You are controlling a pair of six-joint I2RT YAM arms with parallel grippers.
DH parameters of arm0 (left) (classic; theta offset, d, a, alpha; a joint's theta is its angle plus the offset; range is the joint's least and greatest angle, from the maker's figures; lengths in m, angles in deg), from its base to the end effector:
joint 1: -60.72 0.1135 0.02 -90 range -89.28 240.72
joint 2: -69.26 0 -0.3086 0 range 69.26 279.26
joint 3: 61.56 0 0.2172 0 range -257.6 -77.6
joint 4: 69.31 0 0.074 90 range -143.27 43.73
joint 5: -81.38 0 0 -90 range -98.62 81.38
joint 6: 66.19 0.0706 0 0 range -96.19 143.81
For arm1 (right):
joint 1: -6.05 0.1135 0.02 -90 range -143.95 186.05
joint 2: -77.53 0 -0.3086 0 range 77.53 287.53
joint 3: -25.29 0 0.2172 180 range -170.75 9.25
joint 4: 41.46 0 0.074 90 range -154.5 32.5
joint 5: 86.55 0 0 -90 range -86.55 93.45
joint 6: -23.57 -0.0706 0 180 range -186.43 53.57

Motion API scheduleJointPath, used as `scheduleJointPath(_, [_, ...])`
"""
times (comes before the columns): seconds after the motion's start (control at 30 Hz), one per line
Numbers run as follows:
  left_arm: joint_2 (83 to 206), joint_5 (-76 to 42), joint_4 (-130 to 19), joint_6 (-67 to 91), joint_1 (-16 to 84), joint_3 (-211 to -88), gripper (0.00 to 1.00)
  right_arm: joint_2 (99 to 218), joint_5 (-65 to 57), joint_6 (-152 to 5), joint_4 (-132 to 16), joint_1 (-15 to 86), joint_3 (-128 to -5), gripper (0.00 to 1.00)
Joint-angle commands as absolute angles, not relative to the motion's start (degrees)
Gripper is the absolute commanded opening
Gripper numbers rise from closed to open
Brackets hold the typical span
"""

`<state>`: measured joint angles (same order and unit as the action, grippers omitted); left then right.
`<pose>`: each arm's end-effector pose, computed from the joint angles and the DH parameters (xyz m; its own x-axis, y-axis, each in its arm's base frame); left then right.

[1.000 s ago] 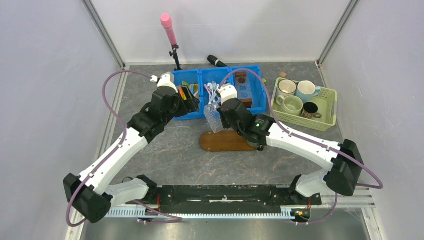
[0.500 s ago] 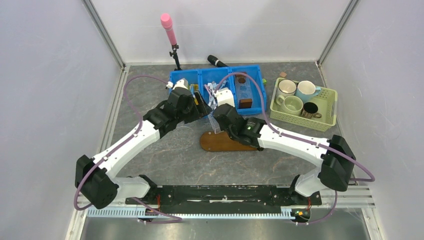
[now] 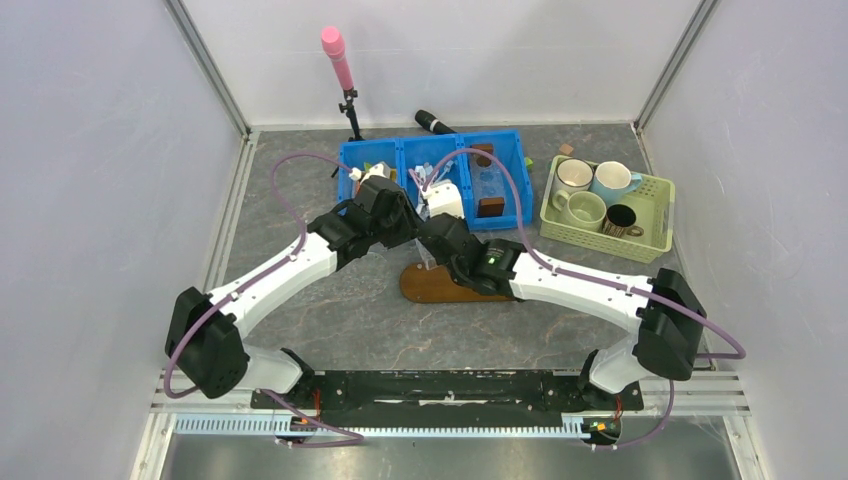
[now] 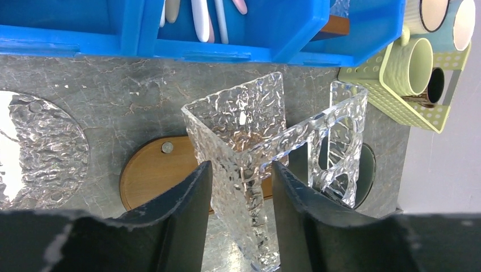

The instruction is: Prepare toiletry sets of a toothbrush and toothpaste on the tray

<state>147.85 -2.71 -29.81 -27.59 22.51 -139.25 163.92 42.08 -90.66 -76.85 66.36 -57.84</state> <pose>0.2292 -0.1712 0.3191 -0.7504 -0.3986 -0.5273 -0.0526 0.8312 -0.5535 0.1959 0.2547 0.3285 -0.4615 -0.1621 -0.8722 -0.2717 0.9617 -0.0350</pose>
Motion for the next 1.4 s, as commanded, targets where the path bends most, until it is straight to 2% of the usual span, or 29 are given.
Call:
scheduleJointPath(0.0, [148.31,-1.25,-32.44,-29.67,21.97,-140.55,0.46,164.49,44.27,-92.24,-75.96,67.21,-61.22,0.0])
scheduleJointPath(0.17, [149.4,-1.14,-32.53,-29.15,21.96,-140.19,0.32,165.62,44.26,-92.83,-76.88,67.49,-62.31,0.04])
scheduleJointPath(0.33, [149.91,-0.75,-32.53,-27.78,21.96,-139.68,0.13,165.9,43.2,-93.7,-77.23,67.57,-62.3,0.15])
scheduleJointPath(0.57, [150.46,0.84,-29.72,-22.86,21.96,-141.33,0.02,164.57,41.04,-95.02,-77.98,67.57,-62.05,0.43])
scheduleJointPath(0.8, [152.28,3.77,-24.75,-14.27,21.96,-145.0,0.02,157.92,37.05,-95.73,-76.36,67.57,-58.05,0.56])
scheduleJointPath(0.93, [154.28,3.9,-22.35,-5.9,22.03,-148.4,0.02,150.21,36.47,-95.83,-74.49,67.57,-52.36,0.68])
scheduleJointPath(1.17, [159.5,-7.48,-17.88,13.55,21.96,-156.88,0.02,140.48,45.17,-93.95,-76.77,67.41,-45.04,0.91])
scheduleJointPath(1.37, [166.91,-19.29,-9.43,28.52,21.63,-167.13,0.02,135.15,52.43,-93.91,-81.72,64.83,-43.39,0.97])
